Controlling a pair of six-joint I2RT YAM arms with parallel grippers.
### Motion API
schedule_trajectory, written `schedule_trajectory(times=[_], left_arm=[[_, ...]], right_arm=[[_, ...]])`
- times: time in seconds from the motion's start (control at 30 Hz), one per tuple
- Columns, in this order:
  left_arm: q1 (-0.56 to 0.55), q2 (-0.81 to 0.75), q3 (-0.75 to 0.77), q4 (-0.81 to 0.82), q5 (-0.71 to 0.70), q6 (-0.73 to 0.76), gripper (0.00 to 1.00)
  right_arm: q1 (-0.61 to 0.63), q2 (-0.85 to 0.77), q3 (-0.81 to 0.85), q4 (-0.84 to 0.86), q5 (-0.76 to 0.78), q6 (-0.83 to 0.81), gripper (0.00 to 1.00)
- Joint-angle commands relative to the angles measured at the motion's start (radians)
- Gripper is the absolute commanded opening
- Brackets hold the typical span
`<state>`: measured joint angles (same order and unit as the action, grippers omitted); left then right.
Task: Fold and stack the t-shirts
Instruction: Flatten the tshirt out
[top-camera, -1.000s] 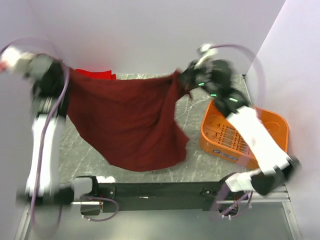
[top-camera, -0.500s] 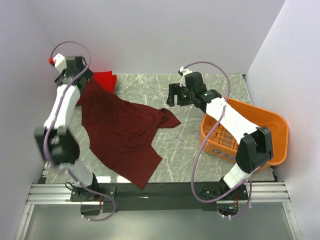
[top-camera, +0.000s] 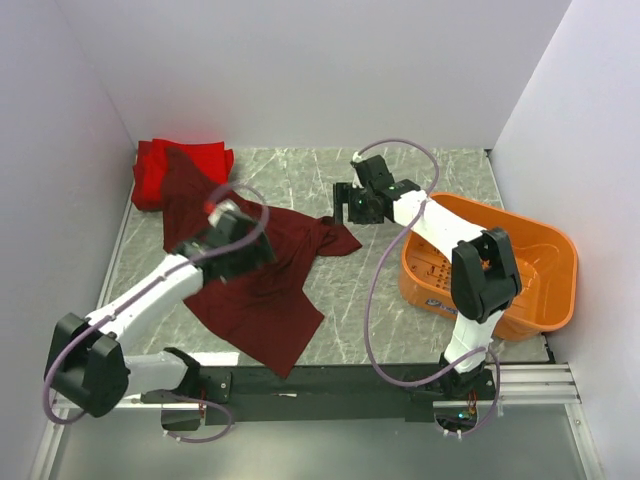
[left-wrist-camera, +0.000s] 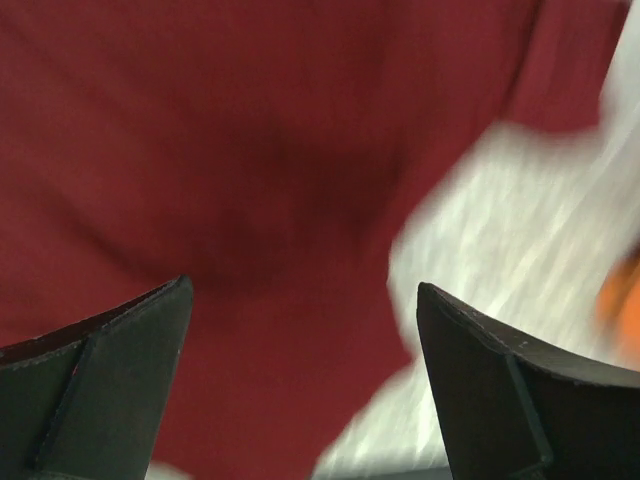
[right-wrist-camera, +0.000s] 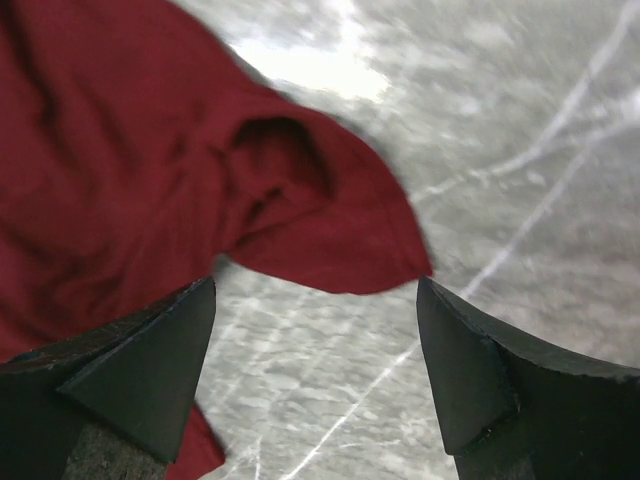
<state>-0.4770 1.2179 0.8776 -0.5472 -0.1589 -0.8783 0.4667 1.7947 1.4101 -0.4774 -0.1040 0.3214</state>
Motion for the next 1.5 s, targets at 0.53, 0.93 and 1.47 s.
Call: schedule_trajectory(times=[0.53,0.93,1.47], left_arm=[[-0.683,0.006,-0.258,-0.049,0.259,-0.432,0.87],[-0.687,0.233,-0.177,-0.260,0.056,-0.495,0.42],[-0.330,0.103,0.089,-0.491,-0.353,-0.433,0.01]], right_arm=[[0.001,0.003,0.021,-0.010,0.076,0.045,0.85],[0.000,-0.011,-0.017,0.014,0.066,0.033,0.83],[0.003,-0.046,-0.054,-0.029,0.046,-0.024,0.78]])
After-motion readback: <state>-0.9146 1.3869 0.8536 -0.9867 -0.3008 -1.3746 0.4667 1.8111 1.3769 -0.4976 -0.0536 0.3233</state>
